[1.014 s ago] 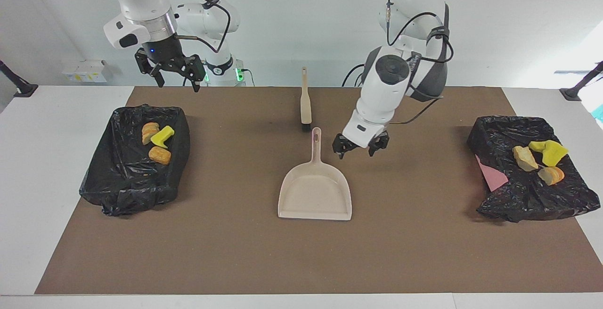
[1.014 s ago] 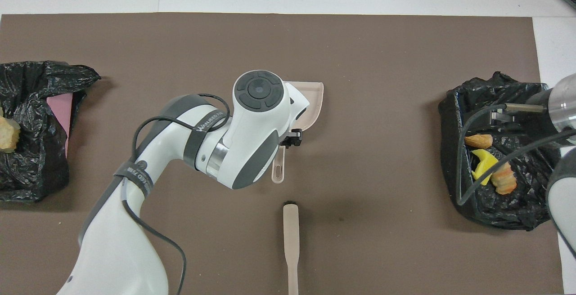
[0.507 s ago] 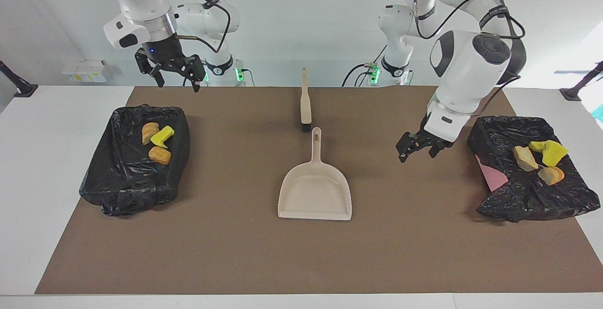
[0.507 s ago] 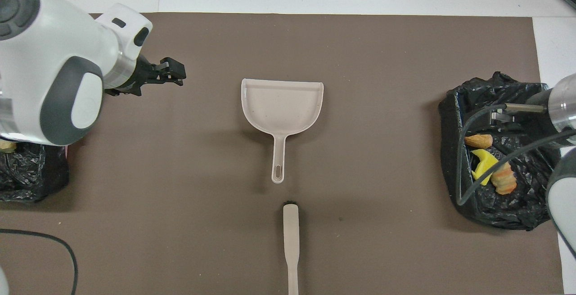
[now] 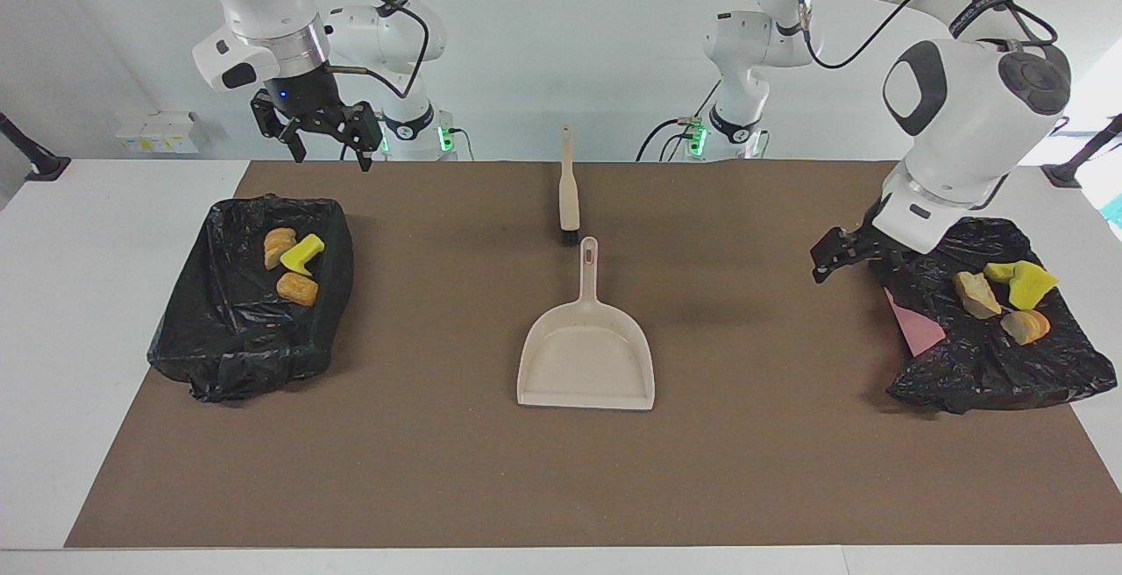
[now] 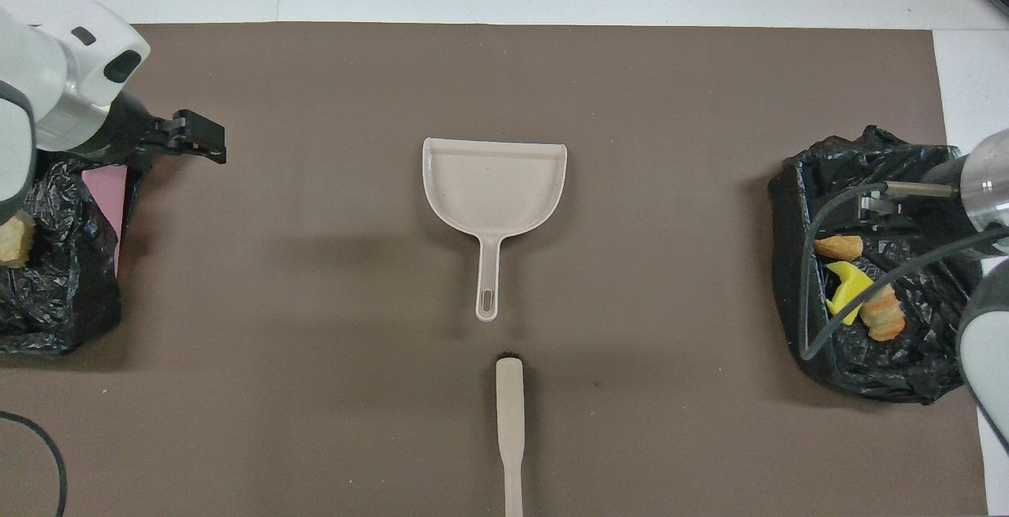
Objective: Sweep and dump trash in bin
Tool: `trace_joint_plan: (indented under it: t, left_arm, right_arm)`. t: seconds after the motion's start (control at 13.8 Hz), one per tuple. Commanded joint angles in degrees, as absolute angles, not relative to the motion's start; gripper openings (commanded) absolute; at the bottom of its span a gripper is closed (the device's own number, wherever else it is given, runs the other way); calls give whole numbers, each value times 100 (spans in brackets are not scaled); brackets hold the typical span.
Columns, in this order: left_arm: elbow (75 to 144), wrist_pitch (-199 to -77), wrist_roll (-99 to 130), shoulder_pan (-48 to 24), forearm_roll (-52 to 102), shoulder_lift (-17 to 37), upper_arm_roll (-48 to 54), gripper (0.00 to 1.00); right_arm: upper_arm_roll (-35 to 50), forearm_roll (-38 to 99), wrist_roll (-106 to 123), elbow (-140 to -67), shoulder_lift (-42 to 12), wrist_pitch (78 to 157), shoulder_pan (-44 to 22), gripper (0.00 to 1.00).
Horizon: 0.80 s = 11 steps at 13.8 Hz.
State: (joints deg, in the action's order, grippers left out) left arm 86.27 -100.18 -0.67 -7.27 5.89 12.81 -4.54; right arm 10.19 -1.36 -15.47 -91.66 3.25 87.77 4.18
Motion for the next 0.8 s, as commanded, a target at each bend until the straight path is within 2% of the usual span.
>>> trace_joint_plan:
  t: [0.0,0.51,0.72]
  left_arm:
    - [8604,-9835,-745,-493,423,1011,-396,100]
    - [8763,-9572,-966,-466,167,388,-404,100]
    - [8745,-9361,-1448,-133,167,246,-413,100]
  right_arm:
    - [1063,-114,-1389,-9211,360,8771,527,100]
    - [1063,-114,-1389,-9211,360,8771,527,100]
    - [1063,-114,-1389,-9211,360,8780,527,100]
